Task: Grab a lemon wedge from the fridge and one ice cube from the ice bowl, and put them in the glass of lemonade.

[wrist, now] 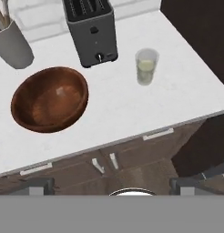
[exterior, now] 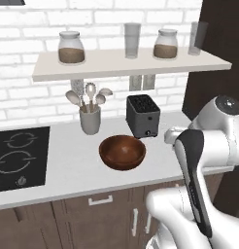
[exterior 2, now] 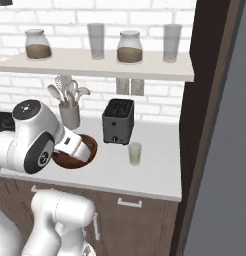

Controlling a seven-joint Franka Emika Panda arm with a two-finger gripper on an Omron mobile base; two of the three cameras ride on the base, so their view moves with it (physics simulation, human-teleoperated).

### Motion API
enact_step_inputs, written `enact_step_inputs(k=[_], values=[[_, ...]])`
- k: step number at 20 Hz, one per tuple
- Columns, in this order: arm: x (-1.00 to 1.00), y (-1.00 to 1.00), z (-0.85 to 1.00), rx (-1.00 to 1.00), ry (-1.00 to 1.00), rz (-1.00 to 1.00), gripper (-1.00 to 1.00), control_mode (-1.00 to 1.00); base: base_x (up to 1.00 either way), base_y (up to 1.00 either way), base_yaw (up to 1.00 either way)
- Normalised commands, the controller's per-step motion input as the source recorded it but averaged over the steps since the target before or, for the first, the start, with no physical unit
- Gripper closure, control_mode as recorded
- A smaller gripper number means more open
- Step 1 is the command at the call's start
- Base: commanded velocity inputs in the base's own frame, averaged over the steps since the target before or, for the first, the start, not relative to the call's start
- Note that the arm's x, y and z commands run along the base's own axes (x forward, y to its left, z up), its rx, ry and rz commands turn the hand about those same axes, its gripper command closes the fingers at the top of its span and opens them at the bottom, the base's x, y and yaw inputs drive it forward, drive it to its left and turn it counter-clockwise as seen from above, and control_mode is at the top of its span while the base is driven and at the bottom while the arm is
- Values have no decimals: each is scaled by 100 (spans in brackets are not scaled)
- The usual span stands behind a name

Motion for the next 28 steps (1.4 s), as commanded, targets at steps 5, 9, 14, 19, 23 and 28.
enact_step_inputs(k=[5, 9, 14, 19, 23, 28], values=[[0, 0, 0, 0, 0, 0, -100, 100, -98, -63, -15], [0, 0, 0, 0, 0, 0, -100, 100, -66, -61, -53], [0, 0, 0, 0, 0, 0, -100, 100, -20, -59, -67], [0, 0, 0, 0, 0, 0, -100, 100, 30, -96, -11], [0, 0, 0, 0, 0, 0, -100, 100, 47, -100, 31], [0, 0, 0, 0, 0, 0, -100, 100, 14, -98, 37]])
